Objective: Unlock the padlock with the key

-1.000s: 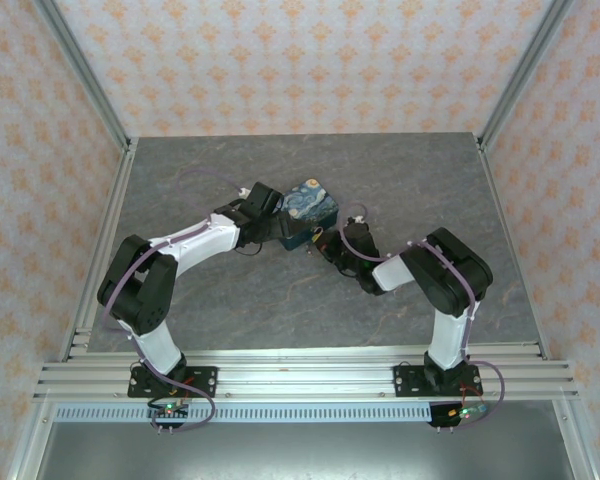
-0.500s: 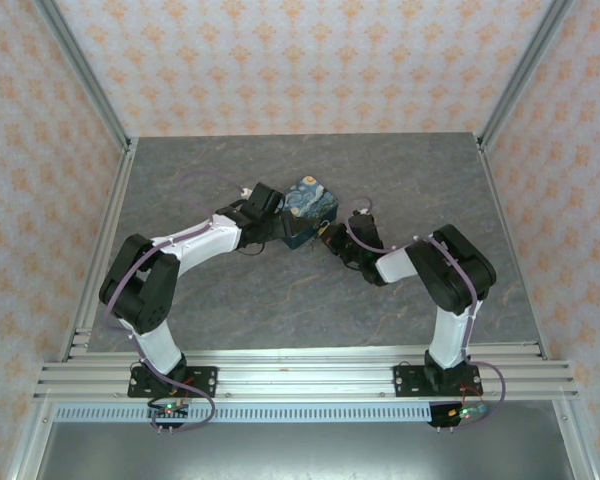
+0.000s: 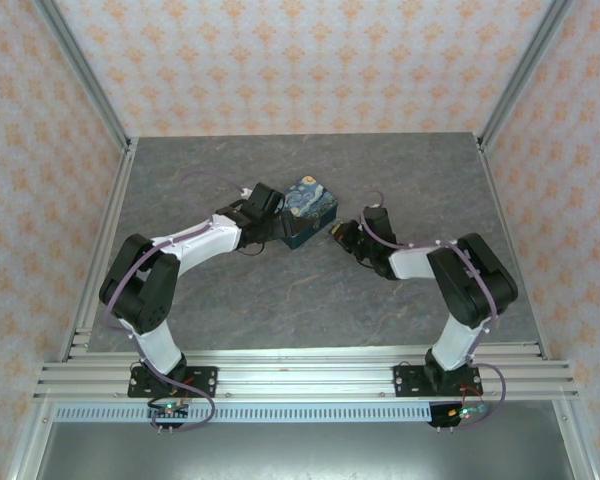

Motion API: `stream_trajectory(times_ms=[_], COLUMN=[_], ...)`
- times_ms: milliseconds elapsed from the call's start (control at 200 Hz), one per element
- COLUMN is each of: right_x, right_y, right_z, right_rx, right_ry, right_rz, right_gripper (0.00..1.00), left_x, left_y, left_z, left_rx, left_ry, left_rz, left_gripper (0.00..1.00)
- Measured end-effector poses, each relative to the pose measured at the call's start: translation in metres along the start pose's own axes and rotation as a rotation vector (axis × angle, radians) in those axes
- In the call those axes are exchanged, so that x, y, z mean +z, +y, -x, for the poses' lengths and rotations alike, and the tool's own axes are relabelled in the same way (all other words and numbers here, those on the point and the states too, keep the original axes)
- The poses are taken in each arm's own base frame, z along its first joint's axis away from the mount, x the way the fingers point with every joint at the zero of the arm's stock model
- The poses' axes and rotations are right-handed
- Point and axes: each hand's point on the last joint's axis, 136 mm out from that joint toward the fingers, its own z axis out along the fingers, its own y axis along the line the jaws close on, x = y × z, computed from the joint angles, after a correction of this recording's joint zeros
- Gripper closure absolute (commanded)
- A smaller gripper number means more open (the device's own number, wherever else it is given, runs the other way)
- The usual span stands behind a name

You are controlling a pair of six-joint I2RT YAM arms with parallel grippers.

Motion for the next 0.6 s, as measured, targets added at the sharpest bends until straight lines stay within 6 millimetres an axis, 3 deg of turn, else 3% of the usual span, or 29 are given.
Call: stream_trajectory(times_ms=[95,205,410,490,545,580,601], right_x=[-0.016,-0.032,-0.065,-0.082,-0.096,-0.106,-0.113], right_y=[-0.016,-0.038,-0.062,-0.059,-0.055,-0.052,-0.049], right_z=[-0.002,-0.008,-0.011,-0.007,0.0,0.004,0.007], right_rx=[0.012,0.029,0.046,0.048,0.045,0.043,0.038], right_ry=[-0.004,0.003,-0.004,-0.027,-0.057,-0.076,-0.093], right_rz=[-0.031,-0.08,-0.146,-0.144,-0.139,-0.137,-0.132], right_gripper=[1.0,0.88,0.45,0.29,0.08,0.0,0.01], left_x=[-0.002,-0.007,-0.029,-0.049,-0.065,-0.076,-0.083], left_y=[0.001,0.002,0.002,0.0,-0.001,0.0,0.001], left_z=[-0.001,-0.006,-0.01,-0.002,0.005,0.01,0.013], left_rx=[0.001,0.004,0.007,0.001,-0.002,-0.008,-0.012], left_ry=[0.006,0.031,0.062,0.034,0.006,-0.014,-0.028], left_rz=[0.003,0.002,-0.018,-0.041,-0.059,-0.069,-0.074], left_gripper=[0.07,0.05,0.02,0.02,0.01,0.01,0.01])
